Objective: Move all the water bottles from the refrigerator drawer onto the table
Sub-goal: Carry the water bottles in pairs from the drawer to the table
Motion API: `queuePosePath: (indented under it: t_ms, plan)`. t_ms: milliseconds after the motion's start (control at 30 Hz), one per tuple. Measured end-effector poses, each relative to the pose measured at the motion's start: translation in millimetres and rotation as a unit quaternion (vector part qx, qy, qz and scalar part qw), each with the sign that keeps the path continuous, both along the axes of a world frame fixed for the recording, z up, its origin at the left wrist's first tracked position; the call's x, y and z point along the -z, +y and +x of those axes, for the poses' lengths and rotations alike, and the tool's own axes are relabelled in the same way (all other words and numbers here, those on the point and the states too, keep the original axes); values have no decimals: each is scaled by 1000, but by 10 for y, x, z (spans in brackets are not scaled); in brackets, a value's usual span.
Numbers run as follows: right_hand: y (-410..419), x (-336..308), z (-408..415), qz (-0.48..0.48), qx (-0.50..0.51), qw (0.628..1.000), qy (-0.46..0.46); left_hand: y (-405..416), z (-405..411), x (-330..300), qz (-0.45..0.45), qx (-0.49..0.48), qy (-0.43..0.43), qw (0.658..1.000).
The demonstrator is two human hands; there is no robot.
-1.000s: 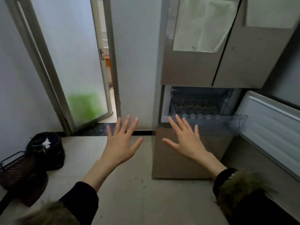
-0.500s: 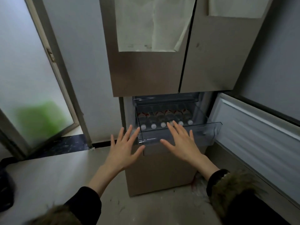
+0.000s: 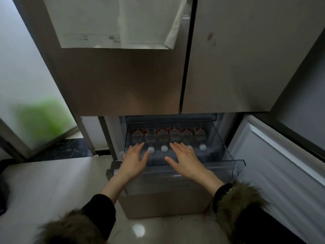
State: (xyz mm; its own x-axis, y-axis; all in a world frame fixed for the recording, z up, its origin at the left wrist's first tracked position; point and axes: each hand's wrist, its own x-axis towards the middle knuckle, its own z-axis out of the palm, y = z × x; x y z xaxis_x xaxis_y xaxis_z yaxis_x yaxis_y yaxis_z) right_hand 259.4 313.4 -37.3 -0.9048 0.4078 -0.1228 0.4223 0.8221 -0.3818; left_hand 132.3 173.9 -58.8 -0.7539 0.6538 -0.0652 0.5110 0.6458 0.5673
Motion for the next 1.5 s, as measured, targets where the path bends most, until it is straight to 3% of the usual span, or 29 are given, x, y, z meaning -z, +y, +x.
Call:
queuePosePath:
  t_ms: [100, 267, 400, 667, 733, 833, 867, 1100, 1267, 1433, 1500]
  plan:
    - [199, 63, -284, -19, -33, 999, -19, 346, -158, 102, 16, -30, -19, 999]
    - [342, 330, -815, -157, -19, 986, -45, 670, -499, 497, -130, -17, -74, 989]
    - [423, 635, -1241, -253, 38, 963, -83, 784, -758, 653, -159, -65, -126, 977]
    - [356, 1010, -1709, -287, 125, 945, -92, 828, -949, 849, -217, -83, -188, 954]
    - [371, 1072, -1767, -356, 172, 916, -69, 862, -966, 868, -220, -91, -195, 952]
    - [411, 1135, -1814, -530, 252, 809, -28, 916, -954, 845, -208, -95, -194, 954]
    - [423, 1160, -1822, -553, 262, 791, -21, 919, -954, 841, -198, -93, -195, 956]
    - [439, 1217, -1818, -546, 280, 789, -3, 901, -1005, 815, -180, -117, -212, 954]
    - [525, 1224, -1642, -531, 278, 800, -40, 845, -861, 791, -201, -94, -198, 955]
    - [487, 1211, -1628, -537, 301, 786, -58, 869, -877, 798, -85, -131, -221, 963]
    - [479, 1217, -1636, -543, 309, 778, -57, 888, -850, 810, -16, -180, -267, 947]
